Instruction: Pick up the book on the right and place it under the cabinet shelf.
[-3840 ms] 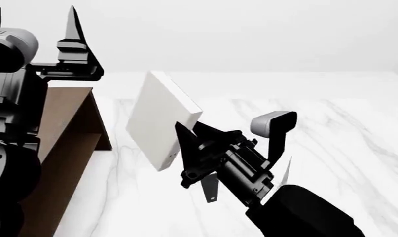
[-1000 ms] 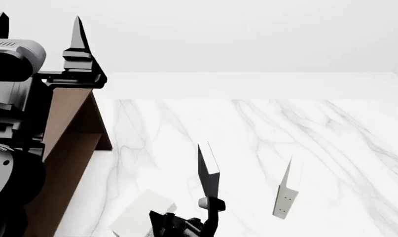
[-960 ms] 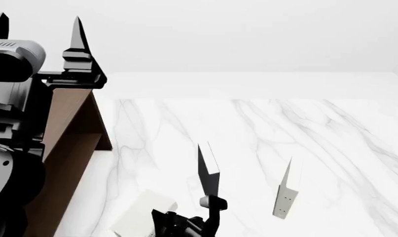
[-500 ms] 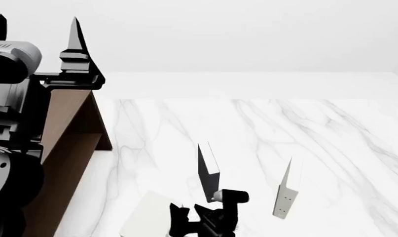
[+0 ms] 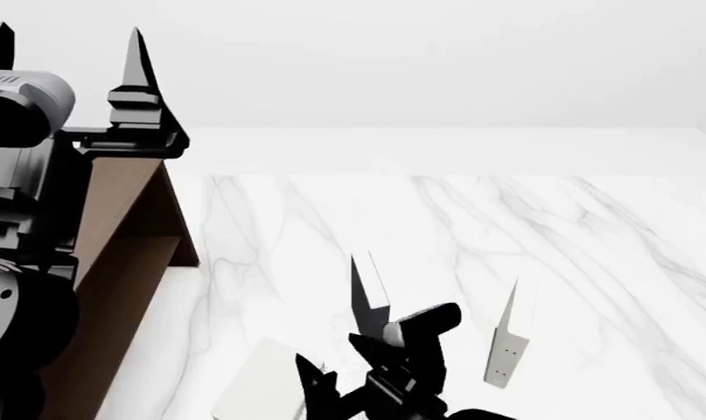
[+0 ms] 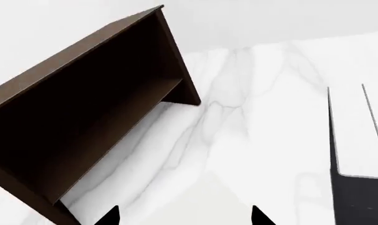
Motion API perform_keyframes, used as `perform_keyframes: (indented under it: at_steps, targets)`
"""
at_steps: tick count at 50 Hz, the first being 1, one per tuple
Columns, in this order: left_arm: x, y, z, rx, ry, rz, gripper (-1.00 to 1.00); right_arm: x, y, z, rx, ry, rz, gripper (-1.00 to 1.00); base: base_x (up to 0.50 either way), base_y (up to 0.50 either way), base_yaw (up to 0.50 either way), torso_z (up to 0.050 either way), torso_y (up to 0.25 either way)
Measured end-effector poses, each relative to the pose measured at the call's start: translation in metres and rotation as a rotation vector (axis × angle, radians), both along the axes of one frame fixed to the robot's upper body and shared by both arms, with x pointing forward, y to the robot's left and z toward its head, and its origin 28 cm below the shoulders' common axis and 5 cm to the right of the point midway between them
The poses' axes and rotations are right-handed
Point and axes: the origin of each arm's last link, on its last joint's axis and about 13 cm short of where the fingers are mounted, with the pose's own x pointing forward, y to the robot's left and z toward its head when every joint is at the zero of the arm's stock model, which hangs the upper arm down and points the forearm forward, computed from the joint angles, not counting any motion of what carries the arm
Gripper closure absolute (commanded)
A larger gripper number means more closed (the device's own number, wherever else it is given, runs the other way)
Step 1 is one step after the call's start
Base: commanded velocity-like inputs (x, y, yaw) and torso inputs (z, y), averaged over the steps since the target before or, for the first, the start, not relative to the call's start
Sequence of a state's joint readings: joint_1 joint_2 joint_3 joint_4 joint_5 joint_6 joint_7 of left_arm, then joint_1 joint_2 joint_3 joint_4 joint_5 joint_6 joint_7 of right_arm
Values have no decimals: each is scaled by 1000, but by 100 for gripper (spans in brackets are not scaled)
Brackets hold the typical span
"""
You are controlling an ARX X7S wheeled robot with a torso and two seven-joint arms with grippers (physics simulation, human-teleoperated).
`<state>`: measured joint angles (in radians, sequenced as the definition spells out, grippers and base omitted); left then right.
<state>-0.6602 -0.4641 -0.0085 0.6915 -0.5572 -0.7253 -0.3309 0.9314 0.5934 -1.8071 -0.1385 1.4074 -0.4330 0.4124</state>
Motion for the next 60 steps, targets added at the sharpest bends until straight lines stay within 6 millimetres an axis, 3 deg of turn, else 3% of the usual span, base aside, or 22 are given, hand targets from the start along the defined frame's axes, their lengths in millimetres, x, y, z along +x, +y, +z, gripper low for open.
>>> perform_keyframes:
  at_steps: [16, 28, 43, 50, 60]
  targets:
    - [-5, -3, -2, -7, -7, -16, -100, -18, -24, 114, -167, -434, -3, -100, 0, 0, 0, 0, 0]
    - [-11, -6, -8, -13, -9, -43, -100, -25, -54, 175, -315, -751, -271, -100, 0, 0, 0, 0, 0]
    - [-11, -21, -20, -12, -25, -122, -100, -39, -98, 208, -377, -936, -728, -100, 0, 0, 0, 0, 0]
    - [-14, -30, -24, -14, -22, -154, -100, -49, -107, 210, -368, -962, -822, -100, 0, 0, 0, 0, 0]
    - [-36, -35, -20, -24, -25, -168, -100, -68, -113, 206, -338, -977, -866, -100, 0, 0, 0, 0, 0]
